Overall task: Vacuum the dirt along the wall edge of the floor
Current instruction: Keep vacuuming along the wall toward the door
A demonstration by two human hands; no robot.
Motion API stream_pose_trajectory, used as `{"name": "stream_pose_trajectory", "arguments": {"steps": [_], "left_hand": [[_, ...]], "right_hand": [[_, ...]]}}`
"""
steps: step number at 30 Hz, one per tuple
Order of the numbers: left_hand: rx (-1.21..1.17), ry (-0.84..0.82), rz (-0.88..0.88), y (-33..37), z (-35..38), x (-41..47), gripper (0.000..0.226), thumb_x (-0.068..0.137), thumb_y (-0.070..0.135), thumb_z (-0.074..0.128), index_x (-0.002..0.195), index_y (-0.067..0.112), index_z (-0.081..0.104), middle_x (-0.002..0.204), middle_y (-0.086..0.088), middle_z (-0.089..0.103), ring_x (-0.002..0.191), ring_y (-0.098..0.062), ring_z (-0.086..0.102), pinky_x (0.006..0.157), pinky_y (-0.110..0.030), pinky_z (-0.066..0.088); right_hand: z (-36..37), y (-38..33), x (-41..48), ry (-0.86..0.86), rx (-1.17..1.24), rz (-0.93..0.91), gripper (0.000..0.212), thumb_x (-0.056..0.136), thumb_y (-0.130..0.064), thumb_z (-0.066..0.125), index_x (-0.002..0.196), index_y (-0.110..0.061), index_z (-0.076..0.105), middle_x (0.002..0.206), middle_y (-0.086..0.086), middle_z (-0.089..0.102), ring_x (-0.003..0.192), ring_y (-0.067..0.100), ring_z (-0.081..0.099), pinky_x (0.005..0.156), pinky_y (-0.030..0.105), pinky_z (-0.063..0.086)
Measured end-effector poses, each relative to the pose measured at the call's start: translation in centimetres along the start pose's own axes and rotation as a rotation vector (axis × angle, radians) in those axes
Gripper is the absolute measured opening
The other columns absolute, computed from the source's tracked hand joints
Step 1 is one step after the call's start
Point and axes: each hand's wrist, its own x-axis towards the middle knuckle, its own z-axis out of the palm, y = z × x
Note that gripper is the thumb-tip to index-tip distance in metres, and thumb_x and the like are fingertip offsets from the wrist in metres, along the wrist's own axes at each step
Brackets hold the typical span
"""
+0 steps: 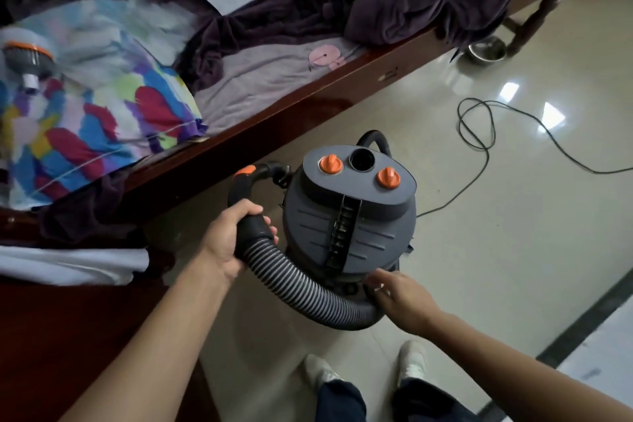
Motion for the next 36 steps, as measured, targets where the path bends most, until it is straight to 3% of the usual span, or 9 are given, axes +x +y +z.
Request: {"name": "stream_pose_trajectory", "arguments": {"steps": [2, 5, 10, 14, 21, 25, 28, 32, 36], "left_hand": [[-0.038, -0.059, 0.032, 1.0, 0.3, -0.4, 0.009, 0.08, 0.012, 0.06, 0.08, 0.005, 0.054, 0.068, -0.008, 0.057, 0.054, -0.02, 0.059, 0.054, -0.028, 0.054], [-0.107, -0.136, 0.086, 1.2, 1.9, -0.6, 0.009, 0.075, 0.013, 0.061, 0.081, 0.01, 0.054, 0.069, -0.006, 0.057, 0.057, -0.019, 0.058, 0.056, -0.029, 0.053], [-0.144, -0.056, 0.052, -0.1, 4.4, 1.6, 0.012, 0.084, 0.014, 0.057, 0.076, 0.005, 0.055, 0.067, -0.006, 0.056, 0.059, -0.019, 0.058, 0.061, -0.03, 0.053], [-0.097, 0.12, 0.061, -3.0, 3.1, 5.0, 0.036, 0.076, 0.01, 0.072, 0.106, 0.007, 0.052, 0.082, -0.014, 0.058, 0.059, -0.025, 0.063, 0.057, -0.036, 0.055], [-0.024, 0.576, 0.013, -9.8, 1.1, 8.8, 0.031, 0.08, -0.004, 0.069, 0.105, -0.002, 0.052, 0.072, -0.018, 0.059, 0.047, -0.022, 0.062, 0.046, -0.03, 0.052], [-0.089, 0.613, -0.106, -10.7, -0.5, 12.3, 0.04, 0.084, 0.004, 0.067, 0.121, -0.002, 0.052, 0.08, -0.015, 0.061, 0.051, -0.021, 0.063, 0.046, -0.031, 0.055], [-0.059, 0.627, -0.199, -12.1, -1.0, 14.7, 0.034, 0.088, 0.013, 0.067, 0.117, 0.001, 0.055, 0.09, -0.017, 0.065, 0.068, -0.027, 0.065, 0.062, -0.042, 0.06], [0.06, 0.679, -0.222, -15.0, -4.2, 17.3, 0.05, 0.08, 0.026, 0.07, 0.122, 0.005, 0.056, 0.106, -0.017, 0.067, 0.086, -0.034, 0.068, 0.069, -0.046, 0.059], [0.125, 0.591, -0.242, -16.1, -3.8, 16.2, 0.038, 0.085, 0.018, 0.066, 0.12, 0.005, 0.059, 0.107, -0.016, 0.069, 0.089, -0.031, 0.068, 0.058, -0.035, 0.056]], "right_hand": [[-0.3, 0.5, -0.5, -0.103, -0.094, -0.065, 0.055, 0.082, -0.017, 0.054, 0.135, -0.032, 0.05, 0.134, -0.006, 0.058, 0.125, 0.02, 0.049, 0.098, 0.03, 0.042], [0.7, -0.3, -0.9, -0.174, -0.071, -0.184, 0.089, 0.065, -0.043, 0.066, 0.147, -0.042, 0.03, 0.145, -0.013, 0.045, 0.133, 0.012, 0.039, 0.107, 0.034, 0.037], [1.4, -0.4, -0.2, 0.023, 0.204, -0.103, 0.045, 0.069, -0.054, 0.074, 0.103, -0.033, 0.054, 0.089, -0.014, 0.062, 0.086, 0.011, 0.062, 0.076, 0.032, 0.05], [2.7, 0.9, 0.3, -0.054, -0.164, -0.008, 0.04, 0.081, -0.046, 0.061, 0.114, -0.024, 0.052, 0.106, 0.001, 0.069, 0.101, 0.028, 0.065, 0.081, 0.033, 0.047], [4.4, 0.3, 2.4, -0.075, -0.156, -0.11, 0.043, 0.081, -0.053, 0.061, 0.106, -0.021, 0.047, 0.104, 0.003, 0.068, 0.098, 0.029, 0.065, 0.079, 0.035, 0.044], [4.5, 4.4, 3.9, -0.17, 0.035, -0.125, 0.062, 0.079, -0.082, 0.042, 0.116, -0.032, 0.048, 0.113, -0.008, 0.062, 0.11, 0.016, 0.057, 0.093, 0.038, 0.039], [5.8, 6.3, 4.9, -0.167, -0.008, -0.094, 0.086, 0.071, -0.089, 0.02, 0.126, -0.03, 0.049, 0.121, -0.007, 0.06, 0.117, 0.017, 0.053, 0.099, 0.039, 0.037], [8.9, 4.6, 5.6, -0.049, -0.031, -0.033, 0.081, 0.075, -0.079, 0.017, 0.125, -0.027, 0.055, 0.123, -0.002, 0.062, 0.119, 0.023, 0.053, 0.098, 0.042, 0.036], [12.2, 2.8, 5.7, 0.219, -0.002, 0.086, 0.064, 0.081, -0.074, 0.037, 0.103, -0.022, 0.067, 0.097, -0.001, 0.069, 0.096, 0.026, 0.064, 0.088, 0.047, 0.047]]}}
